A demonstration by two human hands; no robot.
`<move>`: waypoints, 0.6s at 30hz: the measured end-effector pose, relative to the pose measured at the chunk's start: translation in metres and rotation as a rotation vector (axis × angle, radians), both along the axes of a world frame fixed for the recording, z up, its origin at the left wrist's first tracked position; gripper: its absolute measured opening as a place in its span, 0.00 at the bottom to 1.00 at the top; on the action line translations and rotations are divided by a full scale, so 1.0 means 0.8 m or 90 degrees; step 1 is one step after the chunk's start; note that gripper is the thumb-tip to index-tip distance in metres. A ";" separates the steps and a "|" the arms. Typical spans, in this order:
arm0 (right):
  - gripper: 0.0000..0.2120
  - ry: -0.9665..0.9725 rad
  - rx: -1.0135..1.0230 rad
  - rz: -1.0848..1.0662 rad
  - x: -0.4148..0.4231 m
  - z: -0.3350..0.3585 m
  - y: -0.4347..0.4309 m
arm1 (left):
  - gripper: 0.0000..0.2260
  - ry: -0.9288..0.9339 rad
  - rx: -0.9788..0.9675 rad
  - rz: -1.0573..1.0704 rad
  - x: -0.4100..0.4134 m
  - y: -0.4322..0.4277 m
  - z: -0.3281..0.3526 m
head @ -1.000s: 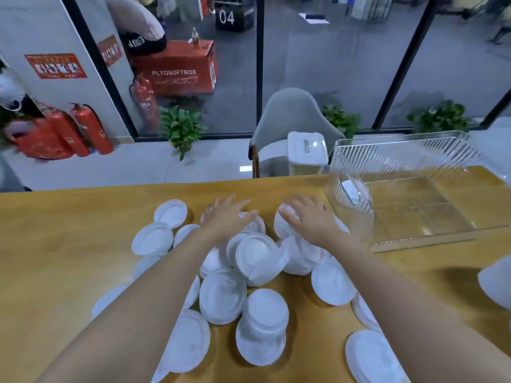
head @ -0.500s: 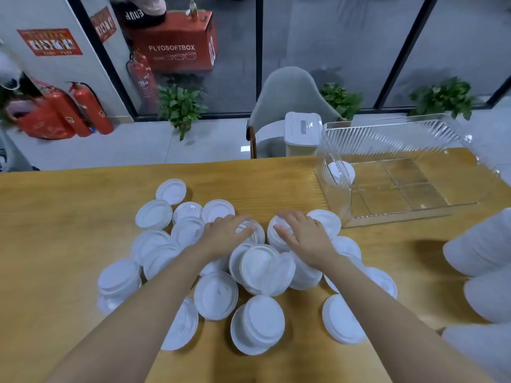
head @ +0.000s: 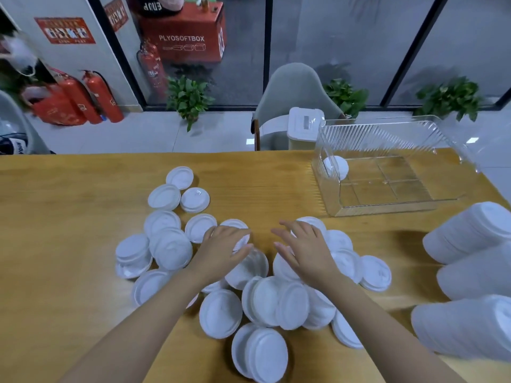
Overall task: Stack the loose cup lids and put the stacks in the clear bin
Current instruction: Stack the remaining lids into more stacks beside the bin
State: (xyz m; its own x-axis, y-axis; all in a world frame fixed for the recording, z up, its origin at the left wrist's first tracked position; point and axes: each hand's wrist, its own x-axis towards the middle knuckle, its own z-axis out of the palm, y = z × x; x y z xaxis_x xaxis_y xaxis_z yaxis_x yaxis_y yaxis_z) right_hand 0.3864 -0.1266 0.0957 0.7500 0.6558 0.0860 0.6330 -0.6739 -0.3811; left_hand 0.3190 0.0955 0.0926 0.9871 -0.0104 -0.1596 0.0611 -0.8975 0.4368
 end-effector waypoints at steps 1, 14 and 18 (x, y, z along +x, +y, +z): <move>0.31 -0.013 -0.002 0.014 0.005 0.003 0.010 | 0.36 -0.016 0.002 0.014 0.002 0.004 0.005; 0.33 -0.025 -0.168 0.159 0.086 0.001 0.247 | 0.35 -0.094 0.124 0.185 0.049 0.210 -0.010; 0.39 0.009 -0.210 0.173 0.109 -0.018 0.307 | 0.40 -0.022 0.081 0.187 0.075 0.257 -0.027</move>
